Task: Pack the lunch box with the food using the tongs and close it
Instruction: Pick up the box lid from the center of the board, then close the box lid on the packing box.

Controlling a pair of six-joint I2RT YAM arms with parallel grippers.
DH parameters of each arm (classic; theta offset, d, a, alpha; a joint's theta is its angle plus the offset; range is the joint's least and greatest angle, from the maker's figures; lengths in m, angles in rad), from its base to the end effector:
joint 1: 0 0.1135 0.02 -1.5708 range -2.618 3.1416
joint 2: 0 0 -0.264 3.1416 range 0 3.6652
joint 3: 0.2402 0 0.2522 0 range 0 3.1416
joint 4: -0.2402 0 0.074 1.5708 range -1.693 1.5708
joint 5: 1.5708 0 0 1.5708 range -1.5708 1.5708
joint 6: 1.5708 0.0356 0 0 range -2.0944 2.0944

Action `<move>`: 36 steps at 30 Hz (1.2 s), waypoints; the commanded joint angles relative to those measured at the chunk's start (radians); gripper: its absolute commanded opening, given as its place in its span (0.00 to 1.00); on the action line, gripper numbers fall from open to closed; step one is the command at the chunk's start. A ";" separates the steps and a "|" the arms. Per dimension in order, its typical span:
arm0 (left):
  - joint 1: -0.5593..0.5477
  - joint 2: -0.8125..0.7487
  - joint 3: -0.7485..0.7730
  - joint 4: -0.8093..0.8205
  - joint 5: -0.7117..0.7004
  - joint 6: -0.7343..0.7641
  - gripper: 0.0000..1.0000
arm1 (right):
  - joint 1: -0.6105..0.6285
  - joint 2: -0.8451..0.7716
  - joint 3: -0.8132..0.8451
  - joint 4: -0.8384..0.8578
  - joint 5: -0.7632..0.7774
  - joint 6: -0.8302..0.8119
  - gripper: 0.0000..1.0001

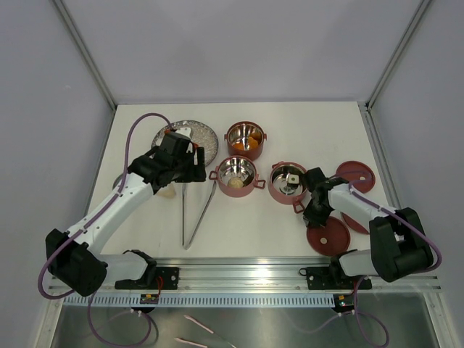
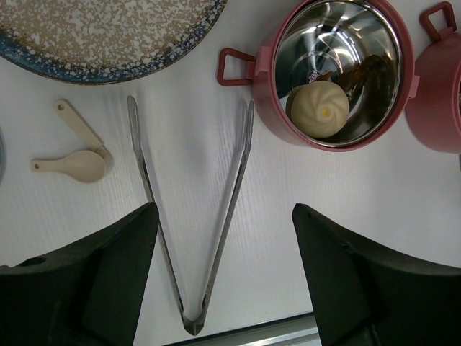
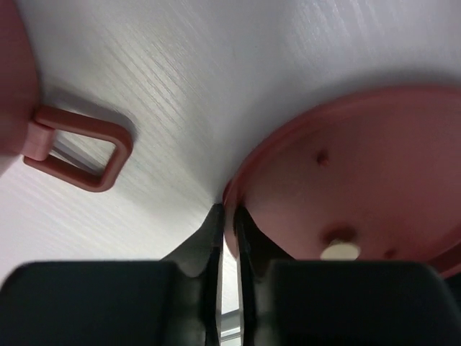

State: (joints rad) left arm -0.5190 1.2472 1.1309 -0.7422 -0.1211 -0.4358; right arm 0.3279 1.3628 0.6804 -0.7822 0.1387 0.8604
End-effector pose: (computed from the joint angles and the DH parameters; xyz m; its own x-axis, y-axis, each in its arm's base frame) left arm 0.2260 -0.1241 0.3122 -0.7747 -0.0401 -0.6311 0.1068 0.9754 -0.1930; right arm 0.1957 0.0614 0.1552 -0.8452 0.5056 -0.1734 0.5147 0.8573 -0.0093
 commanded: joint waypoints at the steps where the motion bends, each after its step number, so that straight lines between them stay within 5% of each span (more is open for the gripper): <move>1: -0.004 0.004 0.023 0.061 0.006 0.022 0.78 | 0.014 0.013 0.028 0.024 0.032 -0.001 0.09; 3: -0.004 0.009 0.036 0.061 0.000 0.025 0.78 | 0.014 0.004 0.027 0.014 0.036 0.008 0.00; 10: 0.004 0.018 0.079 0.060 -0.037 0.045 0.78 | 0.016 -0.203 0.059 -0.146 0.137 0.055 0.00; 16: 0.037 0.027 0.113 0.058 -0.040 0.048 0.78 | 0.016 -0.255 0.277 -0.269 0.229 -0.015 0.00; 28: 0.077 -0.026 0.098 0.035 -0.051 0.035 0.78 | 0.072 0.254 0.876 -0.170 0.056 -0.342 0.00; 36: 0.099 -0.069 0.067 0.020 -0.061 0.022 0.78 | 0.151 0.478 0.976 -0.135 -0.031 -0.399 0.00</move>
State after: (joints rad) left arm -0.4278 1.2098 1.2018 -0.7349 -0.1539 -0.4088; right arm 0.4465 1.8217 1.6066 -0.9295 0.1627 0.5140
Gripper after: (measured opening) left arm 0.783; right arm 0.029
